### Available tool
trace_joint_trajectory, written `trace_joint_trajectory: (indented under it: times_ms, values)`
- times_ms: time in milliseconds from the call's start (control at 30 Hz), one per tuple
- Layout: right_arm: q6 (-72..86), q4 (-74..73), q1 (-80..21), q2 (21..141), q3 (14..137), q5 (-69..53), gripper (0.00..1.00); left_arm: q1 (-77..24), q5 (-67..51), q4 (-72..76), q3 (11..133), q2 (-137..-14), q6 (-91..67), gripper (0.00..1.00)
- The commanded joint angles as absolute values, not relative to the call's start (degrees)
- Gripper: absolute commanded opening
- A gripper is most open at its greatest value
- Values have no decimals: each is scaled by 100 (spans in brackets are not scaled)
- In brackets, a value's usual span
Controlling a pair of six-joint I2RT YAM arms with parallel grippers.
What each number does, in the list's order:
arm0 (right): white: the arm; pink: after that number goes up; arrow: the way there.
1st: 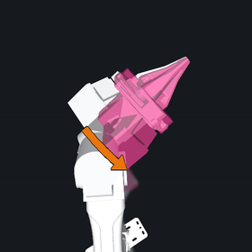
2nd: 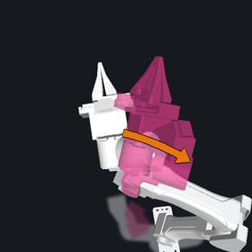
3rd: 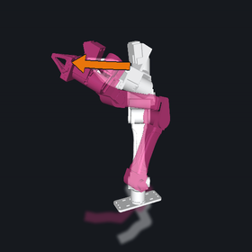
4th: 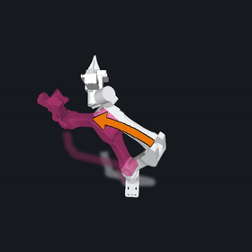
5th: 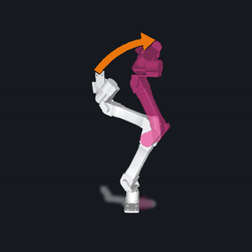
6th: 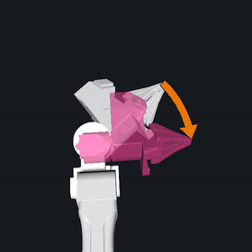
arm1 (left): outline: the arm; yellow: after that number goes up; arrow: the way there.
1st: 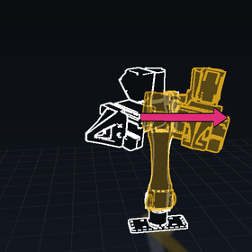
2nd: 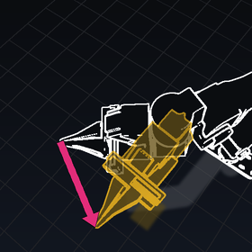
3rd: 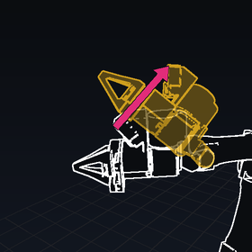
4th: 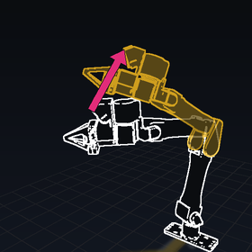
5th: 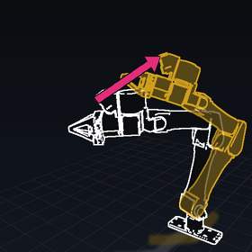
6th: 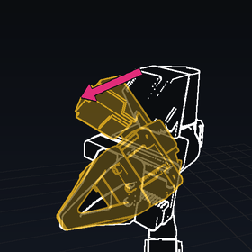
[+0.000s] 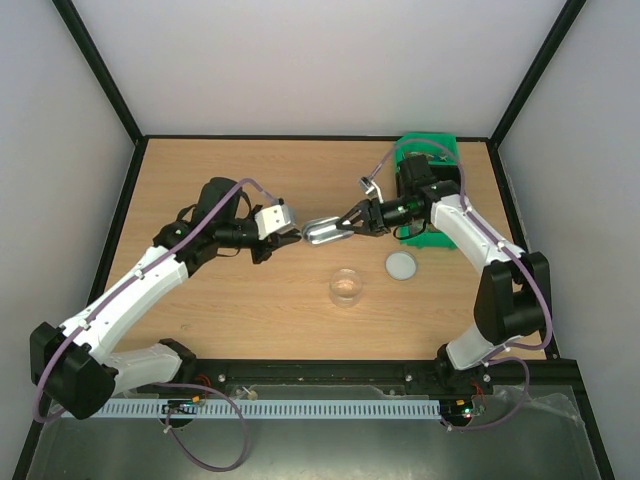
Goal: Pack the candies
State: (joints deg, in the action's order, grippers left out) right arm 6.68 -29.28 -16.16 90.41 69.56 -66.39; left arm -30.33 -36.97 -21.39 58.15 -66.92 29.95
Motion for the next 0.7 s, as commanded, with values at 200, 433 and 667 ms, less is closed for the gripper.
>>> trace_joint_trajectory:
  times_ms: [200, 433, 667]
  values:
    - [-126, -3201, -1453, 9108, 8003, -2016, 78, -2619, -3587, -1950, 5429, -6429, 2211, 2]
    - [-623, -2690, -1235, 9869, 8560, 182, 83, -2351, -3568, -1829, 5230, -6219, 1926, 2]
    - [-431, -2485, -932, 11019, 9457, 817, 82, -2305, -3531, -1793, 5213, -6131, 1924, 2]
